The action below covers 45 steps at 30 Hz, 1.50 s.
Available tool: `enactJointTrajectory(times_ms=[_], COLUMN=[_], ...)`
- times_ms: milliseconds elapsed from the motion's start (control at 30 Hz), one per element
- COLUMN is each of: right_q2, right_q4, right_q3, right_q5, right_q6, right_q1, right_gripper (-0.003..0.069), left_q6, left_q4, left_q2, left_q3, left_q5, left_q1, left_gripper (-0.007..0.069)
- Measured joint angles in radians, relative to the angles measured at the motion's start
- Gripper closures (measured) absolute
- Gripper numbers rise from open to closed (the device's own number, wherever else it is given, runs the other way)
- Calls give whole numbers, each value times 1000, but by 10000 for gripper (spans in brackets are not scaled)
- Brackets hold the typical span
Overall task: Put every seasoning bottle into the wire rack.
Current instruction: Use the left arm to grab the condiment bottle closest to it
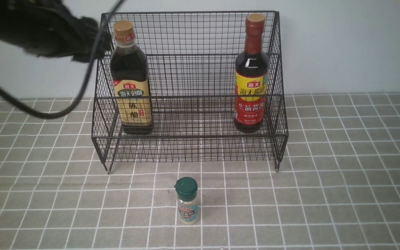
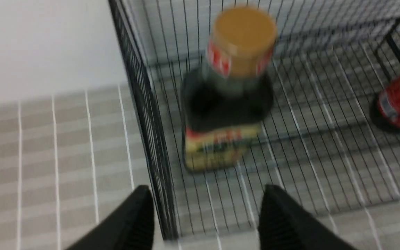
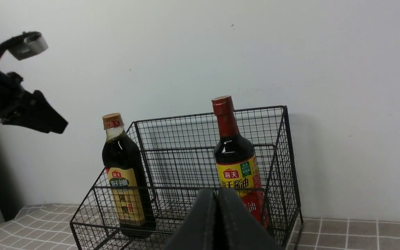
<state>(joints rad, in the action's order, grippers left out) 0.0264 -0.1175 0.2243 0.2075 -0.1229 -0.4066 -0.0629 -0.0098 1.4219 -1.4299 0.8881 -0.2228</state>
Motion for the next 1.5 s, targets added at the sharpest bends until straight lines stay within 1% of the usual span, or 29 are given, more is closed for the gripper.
enactJointTrajectory(times_ms=[67,167,233,267,367,467,500,533,567,633,700,767,800,900,933,1033,1100,1200,1267,1300,1333,1400,1433,1467,1500], right_q2=[0,0,0,0,0,0,0,0,0,0,0,0,0,0,0,0,0,0,0,0,0,0,0,0,0], right_q4=[0,0,0,0,0,0,0,0,0,0,0,0,0,0,0,0,0,0,0,0,0,0,0,0,0], right_q3=[0,0,0,0,0,0,0,0,0,0,0,0,0,0,0,0,0,0,0,0,0,0,0,0,0], right_q5=[0,16,31,36,60,69,72,71,71,71,73,74,74,74,74,74,74,74,74,74,74,74,74,74,74], right_q6=[0,0,0,0,0,0,0,0,0,0,0,0,0,0,0,0,0,0,1,1,1,1,1,1,1], right_q1=[0,0,0,0,0,0,0,0,0,0,0,0,0,0,0,0,0,0,0,0,0,0,0,0,0], right_gripper=[671,671,671,671,671,671,671,671,671,671,671,671,671,671,671,671,671,671,671,671,671,671,671,671,671], left_q6=[-37,-39,-32,-31,-32,-32,-32,-32,-32,-32,-32,-32,-33,-41,-52,-57,-58,-58,-58,-58,-58,-58,-59,-62,-69], left_q4=[-34,-83,-89,-89,-86,-80,-73,-73,-63,-55,-51,-50,-50,-44,-32,-24,-22,-21,-21,-21,-20,-14,-4,10,16], left_q2=[-15,1,20,38,89,155,178,188,222,263,309,334,349,361,367,385,410,448,481,495,497,504,504,504,504], left_q3=[-2,-2,-2,-2,-2,-2,-2,-2,-2,-2,-2,-2,-2,-2,-2,-4,-5,-5,-5,-5,-5,-5,-5,-5,-5], left_q5=[127,303,337,343,343,343,343,343,343,341,324,303,283,261,229,197,183,176,175,175,175,175,175,179,184], left_q1=[0,-17,-46,-76,-165,-266,-297,-308,-341,-372,-395,-402,-404,-404,-404,-404,-404,-404,-404,-404,-404,-405,-405,-405,-405], left_gripper=[386,565,604,619,629,624,612,609,580,538,452,389,312,235,142,74,51,48,68,96,109,196,278,293,290])
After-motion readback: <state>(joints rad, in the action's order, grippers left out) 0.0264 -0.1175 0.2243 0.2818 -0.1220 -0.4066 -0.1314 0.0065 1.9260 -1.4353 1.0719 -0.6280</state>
